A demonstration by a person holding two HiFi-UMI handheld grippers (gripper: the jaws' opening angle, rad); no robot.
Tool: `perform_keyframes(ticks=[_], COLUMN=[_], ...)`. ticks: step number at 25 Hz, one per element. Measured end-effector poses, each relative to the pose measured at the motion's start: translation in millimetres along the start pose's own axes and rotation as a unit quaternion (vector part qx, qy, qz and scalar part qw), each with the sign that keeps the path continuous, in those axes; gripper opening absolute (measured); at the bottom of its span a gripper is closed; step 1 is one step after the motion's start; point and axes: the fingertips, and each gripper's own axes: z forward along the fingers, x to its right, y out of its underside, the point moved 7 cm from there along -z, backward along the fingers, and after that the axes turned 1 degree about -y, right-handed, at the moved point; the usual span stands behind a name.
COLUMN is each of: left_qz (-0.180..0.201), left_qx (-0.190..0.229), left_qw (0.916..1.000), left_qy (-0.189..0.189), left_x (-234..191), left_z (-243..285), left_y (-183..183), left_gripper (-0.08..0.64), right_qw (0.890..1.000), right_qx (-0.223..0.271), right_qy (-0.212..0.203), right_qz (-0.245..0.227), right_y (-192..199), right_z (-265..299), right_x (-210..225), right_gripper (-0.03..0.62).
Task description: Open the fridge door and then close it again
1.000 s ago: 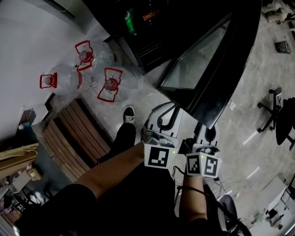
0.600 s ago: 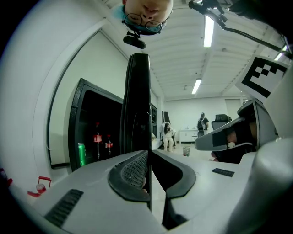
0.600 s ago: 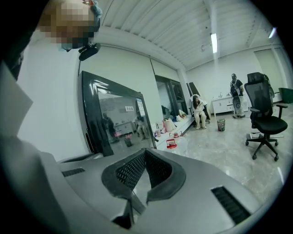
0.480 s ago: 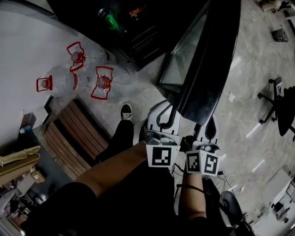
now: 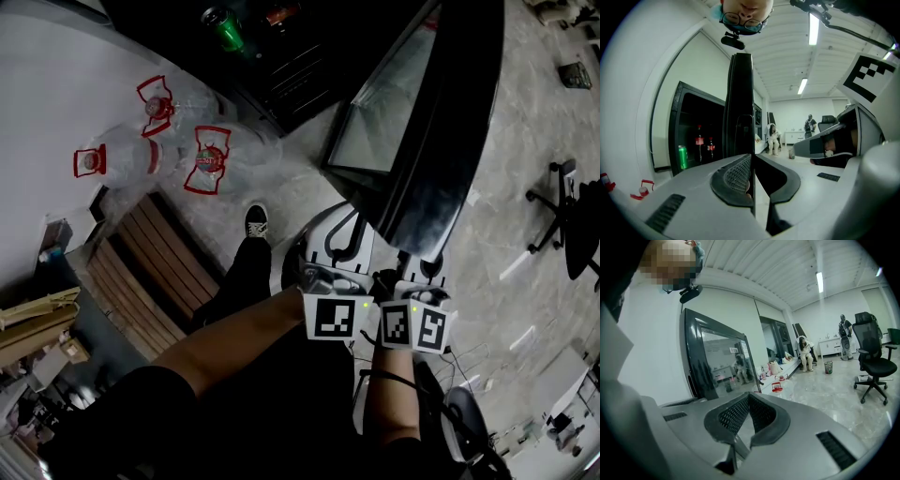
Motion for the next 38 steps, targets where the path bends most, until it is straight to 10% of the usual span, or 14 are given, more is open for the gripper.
perform_keyframes(ticks=[16,38], left_qz=[0.010,0.030], left_qx=[0.000,0.025], left_qw=[0.9998,0.9867], left_qy=[0.014,0.158], left_x=[-24.0,-227.2], left_z=[0.0,27.9], left_y=[1.3,10.5], left_gripper=[0.032,0.037], right_qw=[1.000,0.999], right_qx=[-0.008,-0.022], right_qy=[-0.007,-0.044], right_qz=[-0.001,-0.012], right_y=[5.4,9.9], right_z=[13.0,99.3], right_x=[-17.4,-139.1], right_gripper=[0.015,0.015])
